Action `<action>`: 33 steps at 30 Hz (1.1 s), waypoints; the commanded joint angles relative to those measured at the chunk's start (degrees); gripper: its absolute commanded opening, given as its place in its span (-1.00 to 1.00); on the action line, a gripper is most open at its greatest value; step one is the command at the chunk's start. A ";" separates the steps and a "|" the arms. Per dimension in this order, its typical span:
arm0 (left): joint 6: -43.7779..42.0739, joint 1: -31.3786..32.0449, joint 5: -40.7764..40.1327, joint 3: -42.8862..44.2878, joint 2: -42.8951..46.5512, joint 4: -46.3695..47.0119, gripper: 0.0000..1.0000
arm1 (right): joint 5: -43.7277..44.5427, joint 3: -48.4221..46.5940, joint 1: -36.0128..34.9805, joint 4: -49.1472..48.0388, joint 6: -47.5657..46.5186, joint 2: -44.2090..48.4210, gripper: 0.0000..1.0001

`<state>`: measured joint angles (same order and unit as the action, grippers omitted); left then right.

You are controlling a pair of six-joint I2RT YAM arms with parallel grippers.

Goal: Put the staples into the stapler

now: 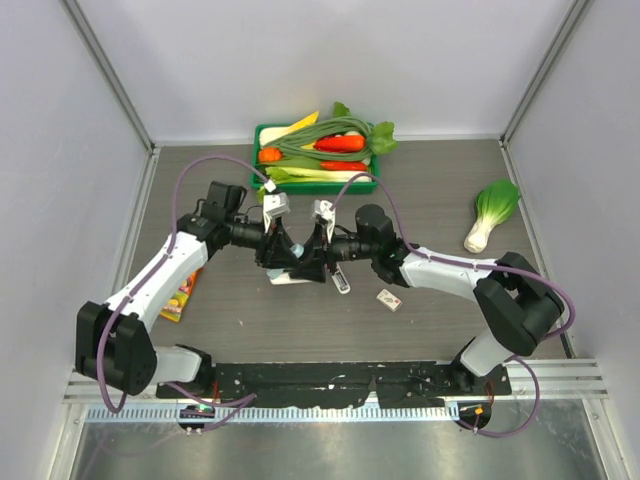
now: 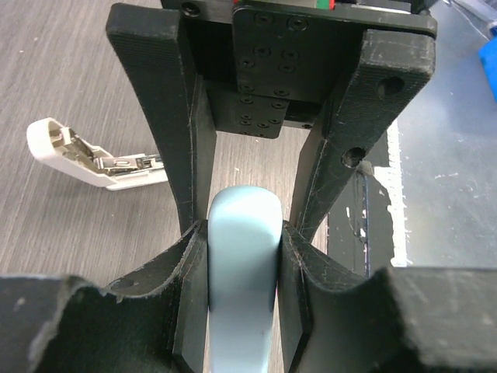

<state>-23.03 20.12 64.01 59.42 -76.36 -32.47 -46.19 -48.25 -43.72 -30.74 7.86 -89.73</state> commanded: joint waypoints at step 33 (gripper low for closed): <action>52.28 -12.21 -9.50 -8.88 9.65 66.65 -1.00 | 6.73 2.81 -2.59 -6.95 0.93 -1.41 -0.43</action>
<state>23.88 9.54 62.61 50.89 -68.86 18.74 -38.30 -47.44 -44.80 -42.44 7.03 -91.00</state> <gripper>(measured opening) 0.375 0.391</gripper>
